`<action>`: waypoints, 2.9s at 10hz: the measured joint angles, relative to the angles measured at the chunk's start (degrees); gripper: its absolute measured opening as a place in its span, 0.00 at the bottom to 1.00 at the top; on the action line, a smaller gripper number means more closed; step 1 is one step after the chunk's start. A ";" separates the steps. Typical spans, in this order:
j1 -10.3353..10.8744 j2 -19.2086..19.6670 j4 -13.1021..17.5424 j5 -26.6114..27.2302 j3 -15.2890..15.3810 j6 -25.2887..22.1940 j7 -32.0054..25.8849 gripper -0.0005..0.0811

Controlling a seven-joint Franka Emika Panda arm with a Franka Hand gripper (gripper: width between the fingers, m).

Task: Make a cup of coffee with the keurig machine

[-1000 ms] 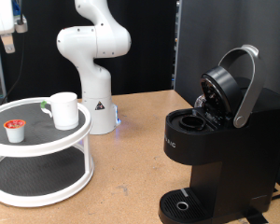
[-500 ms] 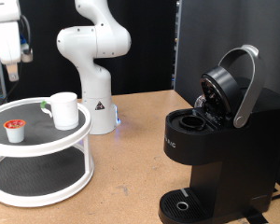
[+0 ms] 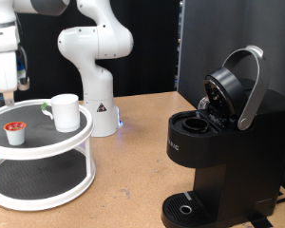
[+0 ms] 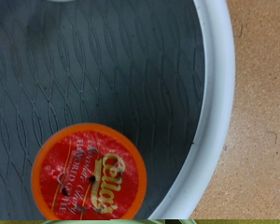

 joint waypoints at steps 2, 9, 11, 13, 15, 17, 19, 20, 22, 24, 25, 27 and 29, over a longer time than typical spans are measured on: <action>-0.01 1.44 -1.44 -0.67 -0.73 3.17 -0.02 1.00; -0.02 3.10 -7.05 -2.48 -2.31 12.30 -1.00 1.00; -0.11 3.60 -8.01 -2.50 -2.61 14.09 -0.21 1.00; -0.32 4.88 -8.29 -2.50 -2.62 15.32 0.68 1.00; -0.47 6.29 -8.45 -2.50 -2.63 16.74 0.89 1.00; -0.47 7.42 -8.49 -2.50 -2.66 17.56 0.88 1.00; -0.47 7.73 -8.54 -2.36 -2.74 17.76 0.83 1.00; -0.46 7.73 -8.55 -1.89 -2.88 17.80 0.32 0.84; -0.46 7.73 -8.55 -0.82 -3.21 17.82 -1.04 0.53; -0.46 7.63 -8.48 0.25 -3.42 17.63 -2.25 0.53; -0.46 7.30 -8.17 0.75 -3.46 16.43 -3.19 0.53; -0.45 4.98 -6.23 1.54 -3.43 9.99 -5.32 0.53; -0.46 1.41 -3.75 1.50 -2.98 2.95 -6.72 0.53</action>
